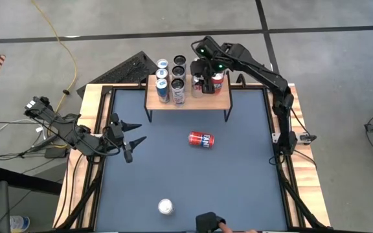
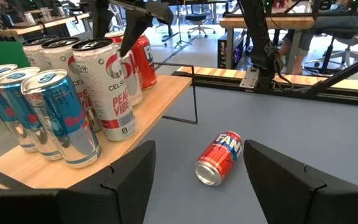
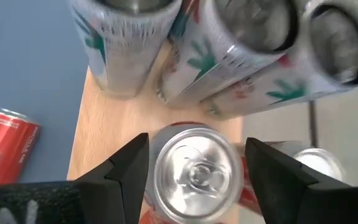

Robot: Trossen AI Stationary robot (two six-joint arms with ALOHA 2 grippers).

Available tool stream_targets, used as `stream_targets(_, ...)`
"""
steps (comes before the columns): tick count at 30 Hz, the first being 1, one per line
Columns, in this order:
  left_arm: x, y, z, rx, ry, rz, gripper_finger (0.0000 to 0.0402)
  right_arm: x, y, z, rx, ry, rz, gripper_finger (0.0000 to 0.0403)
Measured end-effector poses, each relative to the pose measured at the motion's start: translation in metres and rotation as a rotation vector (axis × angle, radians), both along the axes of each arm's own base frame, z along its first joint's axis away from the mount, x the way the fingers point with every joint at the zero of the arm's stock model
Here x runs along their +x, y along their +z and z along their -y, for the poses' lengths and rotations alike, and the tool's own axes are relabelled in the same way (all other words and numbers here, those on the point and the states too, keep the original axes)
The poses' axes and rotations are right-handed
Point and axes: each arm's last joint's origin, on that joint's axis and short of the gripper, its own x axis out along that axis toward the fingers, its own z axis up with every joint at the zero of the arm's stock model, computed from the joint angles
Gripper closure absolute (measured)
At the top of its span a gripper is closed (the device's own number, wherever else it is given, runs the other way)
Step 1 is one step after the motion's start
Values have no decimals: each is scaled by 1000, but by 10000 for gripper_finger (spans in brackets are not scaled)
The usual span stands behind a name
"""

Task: Place canned beverage on shelf
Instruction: Adjust the silver soda can

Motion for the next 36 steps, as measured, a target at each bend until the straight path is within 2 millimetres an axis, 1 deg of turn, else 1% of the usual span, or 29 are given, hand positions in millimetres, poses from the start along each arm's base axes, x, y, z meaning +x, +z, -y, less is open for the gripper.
stream_targets(2, 0, 0, 0, 0, 0, 0, 166, -3, 6, -1, -14, 5, 15, 159)
stream_targets(4, 0, 0, 0, 0, 1, 0, 166, -8, 15, -4, -47, 20, 46, 159)
stream_targets(6, 0, 0, 0, 1, 1, 0, 166, -13, 26, -1, -97, 5, 95, 159)
stream_targets(9, 0, 0, 0, 1, 1, 0, 166, -19, 41, 16, -241, -109, 181, 166)
stream_targets(12, 0, 0, 0, 1, 1, 0, 166, -29, 50, 41, -360, -223, 229, 195)
stream_targets(15, 0, 0, 0, 0, 1, 0, 166, -34, 43, 64, -376, -281, 221, 248)
stream_targets(18, 0, 0, 0, 0, 1, 1, 166, -32, 23, 82, -345, -304, 163, 310)
stream_targets(20, 0, 0, 0, 0, 3, 1, 166, -31, 14, 90, -329, -311, 138, 347)
stream_targets(23, 0, 0, 0, 0, 12, 3, 166, -29, 8, 95, -319, -315, 121, 390)
stream_targets(25, 0, 0, 0, -6, 13, 6, 166, -28, 2, 96, -302, -313, 95, 397)
stream_targets(28, 0, 0, 0, -8, 13, 7, 166, -25, -4, 94, -278, -301, 71, 390)
stream_targets(32, 0, 0, 0, -8, 13, 7, 166, -23, -6, 86, -255, -279, 35, 398)
stream_targets(36, 0, 0, 0, -8, 9, 6, 166, -22, -7, 84, -245, -271, 25, 401)
